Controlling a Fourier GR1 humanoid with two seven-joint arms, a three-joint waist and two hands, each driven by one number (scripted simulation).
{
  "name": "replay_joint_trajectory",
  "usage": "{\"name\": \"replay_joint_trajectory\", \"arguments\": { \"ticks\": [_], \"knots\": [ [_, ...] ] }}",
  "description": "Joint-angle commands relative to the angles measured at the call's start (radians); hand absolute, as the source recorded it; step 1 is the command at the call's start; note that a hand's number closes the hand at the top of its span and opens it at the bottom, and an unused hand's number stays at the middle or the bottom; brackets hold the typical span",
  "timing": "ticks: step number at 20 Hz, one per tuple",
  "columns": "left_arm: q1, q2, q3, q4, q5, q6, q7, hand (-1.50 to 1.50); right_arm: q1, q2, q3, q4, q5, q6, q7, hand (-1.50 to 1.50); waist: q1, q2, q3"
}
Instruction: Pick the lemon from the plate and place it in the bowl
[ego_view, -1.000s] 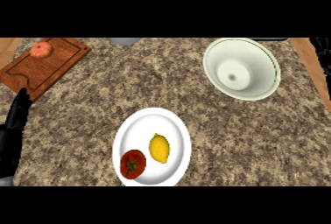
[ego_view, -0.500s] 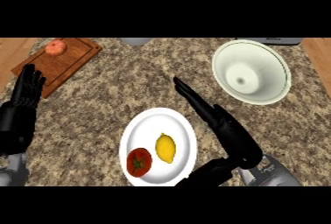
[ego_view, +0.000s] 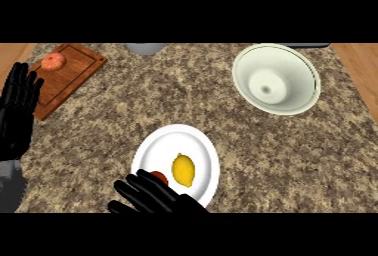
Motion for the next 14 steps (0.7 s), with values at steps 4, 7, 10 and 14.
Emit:
{"name": "replay_joint_trajectory", "arguments": {
  "ticks": [4,7,10,14],
  "knots": [
    [-0.040,0.020,0.047,0.059,0.024,-0.039,-0.006,0.00,-0.059,-0.066,-0.035,-0.229,0.220,0.238,0.406,-1.50,-0.012,-0.001,0.000],
    [-0.031,0.000,0.031,0.083,0.008,-0.039,-0.028,0.00,-0.082,-0.103,-0.011,-0.246,0.258,0.411,0.532,-1.50,-0.016,-0.001,-0.001],
    [-0.047,-0.008,0.004,0.054,-0.024,-0.010,-0.007,0.00,-0.138,-0.120,-0.023,-0.278,0.197,0.622,0.641,-1.50,-0.008,0.000,-0.001],
    [-0.021,0.002,0.040,0.062,0.010,-0.055,-0.031,0.00,-0.136,-0.106,-0.012,-0.333,0.111,0.821,0.779,-1.50,0.008,0.002,0.000]
  ]
}}
